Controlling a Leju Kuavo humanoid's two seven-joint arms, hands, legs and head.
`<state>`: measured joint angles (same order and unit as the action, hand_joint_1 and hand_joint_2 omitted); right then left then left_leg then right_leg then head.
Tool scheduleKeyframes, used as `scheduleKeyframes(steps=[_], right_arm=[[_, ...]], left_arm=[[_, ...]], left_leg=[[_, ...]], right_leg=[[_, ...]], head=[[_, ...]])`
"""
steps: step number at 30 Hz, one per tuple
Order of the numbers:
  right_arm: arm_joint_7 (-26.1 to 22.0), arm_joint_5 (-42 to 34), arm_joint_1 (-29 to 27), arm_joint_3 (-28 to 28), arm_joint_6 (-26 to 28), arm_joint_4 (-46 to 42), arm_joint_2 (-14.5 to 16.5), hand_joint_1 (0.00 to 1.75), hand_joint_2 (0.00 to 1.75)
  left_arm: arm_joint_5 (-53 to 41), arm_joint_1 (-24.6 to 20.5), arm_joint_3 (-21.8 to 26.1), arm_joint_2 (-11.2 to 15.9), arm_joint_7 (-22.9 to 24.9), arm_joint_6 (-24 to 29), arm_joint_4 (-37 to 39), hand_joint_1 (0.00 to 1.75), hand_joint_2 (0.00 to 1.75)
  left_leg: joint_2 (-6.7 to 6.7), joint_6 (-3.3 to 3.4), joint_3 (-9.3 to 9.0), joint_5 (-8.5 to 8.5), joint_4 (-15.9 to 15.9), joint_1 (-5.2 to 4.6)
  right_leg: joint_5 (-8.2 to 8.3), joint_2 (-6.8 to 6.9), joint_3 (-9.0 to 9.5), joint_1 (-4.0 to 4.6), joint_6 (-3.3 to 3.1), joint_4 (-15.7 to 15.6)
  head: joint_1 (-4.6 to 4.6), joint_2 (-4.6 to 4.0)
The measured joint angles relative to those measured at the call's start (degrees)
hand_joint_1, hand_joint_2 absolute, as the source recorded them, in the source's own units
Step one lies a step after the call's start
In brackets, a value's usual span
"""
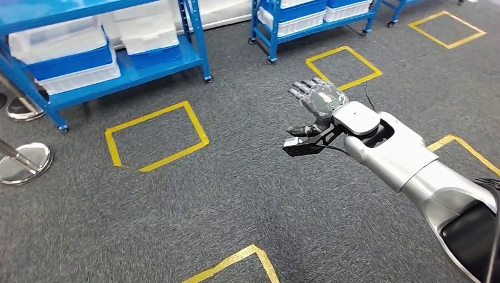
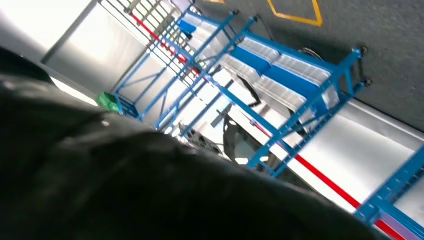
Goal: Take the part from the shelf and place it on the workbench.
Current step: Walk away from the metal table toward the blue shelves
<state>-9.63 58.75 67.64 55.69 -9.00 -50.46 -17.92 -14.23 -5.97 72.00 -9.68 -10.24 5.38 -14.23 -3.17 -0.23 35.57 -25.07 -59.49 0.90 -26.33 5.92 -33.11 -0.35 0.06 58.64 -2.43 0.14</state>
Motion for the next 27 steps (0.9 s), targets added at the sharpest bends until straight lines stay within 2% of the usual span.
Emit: scheduleKeyframes(steps=[2,3,4,5,7,8,9,10,11,12,14,15,16,17,18,19,20,22,23,24,25,26,27], right_arm=[[-0.1,0.0,0.2,0.0,0.1,0.0,0.3,0.0,0.0],[-0.1,0.0,0.3,0.0,0.1,0.0,0.5,0.0,0.0],[-0.2,0.0,0.3,0.0,0.1,0.0,0.7,0.0,0.0],[-0.3,0.0,0.4,0.0,0.1,0.0,0.8,0.0,0.0],[-0.4,0.0,0.4,0.0,0.1,0.1,0.7,0.0,0.0],[-0.4,0.0,0.2,0.0,0.1,0.2,0.7,0.0,0.0],[-0.5,0.0,0.1,0.0,0.1,0.4,0.6,0.0,0.0],[-0.5,0.0,-0.1,0.1,0.1,0.5,0.6,0.0,0.0],[-0.5,0.0,-0.2,0.1,0.2,0.6,0.6,0.0,0.0],[-0.5,0.0,-0.2,0.1,0.2,0.7,0.6,0.0,0.0],[-0.5,0.0,0.1,0.2,0.2,0.7,0.6,0.0,0.0],[-0.5,0.0,0.2,0.2,0.2,0.8,0.6,0.0,0.0],[-0.5,0.0,0.3,0.2,0.2,0.8,0.6,0.0,0.0],[-0.5,0.1,0.4,0.2,0.3,0.9,0.6,0.0,0.0],[-0.5,0.1,0.5,0.2,0.3,0.9,0.7,0.0,0.0],[-0.5,0.1,0.5,0.2,0.3,0.9,0.9,0.0,0.0],[-0.5,0.0,0.6,0.2,0.3,0.9,1.1,0.0,0.0],[-0.5,0.0,0.6,0.2,0.2,0.9,1.2,0.0,0.0],[-0.5,0.0,0.6,0.2,0.2,0.9,1.2,0.0,0.0],[-0.5,0.0,0.6,0.2,0.1,1.0,1.2,0.0,0.0],[-0.5,0.0,0.5,0.2,0.1,1.0,1.2,0.0,0.0],[-0.5,0.0,0.4,0.2,0.1,1.0,1.2,0.0,0.0],[-0.5,0.0,0.4,0.3,0.1,1.0,1.2,0.0,0.0]], left_arm=[[0.2,0.0,0.0,0.0,0.1,0.0,0.0,0.0,0.0],[0.3,0.0,0.0,0.0,0.1,0.0,0.0,0.0,0.0],[0.3,0.0,0.0,-0.1,0.1,0.0,0.0,0.0,0.0],[0.3,0.0,0.0,-0.1,0.1,0.0,0.0,0.0,0.0],[0.4,-0.1,0.0,-0.2,0.0,0.0,0.0,0.0,0.0],[0.4,-0.2,0.0,-0.2,0.0,0.0,0.0,0.0,0.0],[0.4,-0.2,0.0,-0.2,0.1,0.0,0.0,0.0,0.0],[0.4,-0.1,0.0,-0.2,0.1,0.1,0.0,0.0,0.0],[0.4,-0.1,0.0,-0.3,0.2,0.1,0.0,0.0,0.0],[0.4,-0.1,0.0,-0.3,0.3,0.1,0.0,0.0,0.0],[0.4,-0.1,0.0,-0.6,0.3,0.0,0.0,0.0,0.0],[0.4,-0.2,0.0,-0.7,0.3,0.0,0.0,0.0,0.0],[0.5,-0.2,0.0,-0.9,0.2,0.0,0.0,0.0,0.0],[0.5,-0.2,0.0,-0.8,0.2,0.0,-0.1,0.0,0.0],[0.5,-0.1,0.0,-0.8,0.2,0.0,-0.1,0.0,0.0],[0.5,0.0,0.0,-0.7,0.2,0.0,-0.1,0.0,0.0],[0.5,0.0,0.0,-0.7,0.2,0.1,-0.1,0.0,0.0],[0.5,0.0,0.0,-0.7,0.3,0.2,-0.1,0.0,0.0],[0.5,0.0,0.0,-0.7,0.4,0.2,-0.1,0.0,0.44],[0.5,-0.1,0.0,-0.7,0.4,0.2,-0.1,0.0,0.87],[0.5,-0.1,0.0,-0.6,0.4,0.2,-0.1,0.0,1.31],[0.5,-0.1,0.0,-0.6,0.4,0.2,-0.1,0.0,1.75],[0.5,0.0,0.0,-0.5,0.4,0.2,-0.1,0.0,1.31]], left_leg=[[0.81,0.87,0.19,0.02,0.1,-0.09],[1.33,1.25,0.2,0.15,0.2,0.0],[1.88,1.6,0.18,0.3,0.3,0.11],[2.38,1.91,0.17,0.49,0.4,0.23],[3.56,2.29,0.33,0.71,0.5,0.26],[4.26,2.4,0.43,0.79,0.5,0.2],[5.03,2.47,0.49,0.84,0.5,0.12],[5.81,2.51,0.51,0.88,0.5,0.03],[6.59,2.52,0.48,0.91,0.5,-0.07],[7.34,2.51,0.4,0.92,0.4,-0.16],[8.67,2.26,0.59,1.08,0.4,-0.06],[9.27,1.98,0.86,1.25,0.4,0.19],[9.9,1.61,1.22,1.44,0.4,0.5],[10.6,1.17,1.47,1.68,0.5,0.66],[11.12,0.8,1.63,1.79,0.6,0.71],[10.63,0.47,1.84,1.59,0.3,0.47],[9.28,0.18,2.41,0.77,-0.9,0.18],[5.48,-0.24,4.96,-2.43,-6.5,-0.12],[4.33,-0.42,6.72,-4.2,-10.2,-0.03],[3.79,-0.59,8.15,-5.31,-13.3,0.08],[3.53,-0.75,8.78,-5.43,-14.7,0.19],[3.31,-0.88,8.28,-4.55,-14.0,0.28],[2.9,-0.95,6.64,-2.87,-11.1,0.35]], right_leg=[[-0.17,0.92,0.1,0.19,0.46,0.2],[-0.37,0.87,0.18,0.06,0.73,0.3],[-0.95,-0.05,0.07,-0.13,1.01,0.8],[-2.14,-1.53,-0.51,-0.33,1.25,2.2],[-5.84,-4.7,-3.41,-0.55,1.52,8.7],[-7.44,-5.37,-5.35,-0.55,1.52,12.7],[-8.08,-5.64,-6.8,-0.5,1.45,15.5],[-7.56,-5.78,-7.33,-0.45,1.27,16.2],[-5.93,-5.96,-6.72,-0.39,0.97,14.6],[-3.59,-6.5,-5.13,-0.3,0.55,11.0],[-0.34,-9.39,-2.02,-0.28,-0.52,3.9],[0.3,-10.51,-1.17,-0.16,-0.9,1.8],[0.17,-11.09,-0.91,-0.04,-1.16,1.0],[0.25,-10.62,-0.85,0.15,-1.22,0.6],[0.32,-9.77,-0.54,-0.01,-1.2,0.0],[0.5,-8.97,-0.16,-0.22,-1.19,-0.7],[0.79,-8.12,0.24,-0.45,-1.2,-1.4],[1.07,-6.49,0.74,-0.52,-1.3,-2.1],[1.03,-5.68,0.75,-0.45,-1.36,-2.1],[0.93,-4.9,0.7,-0.4,-1.35,-1.9],[0.8,-4.08,0.67,-0.39,-1.31,-1.7],[0.63,-3.28,0.66,-0.41,-1.22,-1.6],[0.42,-2.55,0.67,-0.44,-1.07,-1.3]], head=[[0.03,0.01],[0.03,0.01],[0.02,0.01],[0.03,0.01],[0.05,0.0],[0.05,0.0],[0.05,0.0],[0.05,0.0],[0.05,0.01],[0.05,0.0],[-0.15,0.0],[-0.18,0.0],[-0.2,0.01],[-0.15,0.01],[-0.04,0.01],[-0.06,0.0],[-0.12,0.0],[-0.25,0.01],[-0.28,0.01],[-0.28,0.01],[-0.28,0.01],[-0.29,0.0],[-0.29,0.0]])
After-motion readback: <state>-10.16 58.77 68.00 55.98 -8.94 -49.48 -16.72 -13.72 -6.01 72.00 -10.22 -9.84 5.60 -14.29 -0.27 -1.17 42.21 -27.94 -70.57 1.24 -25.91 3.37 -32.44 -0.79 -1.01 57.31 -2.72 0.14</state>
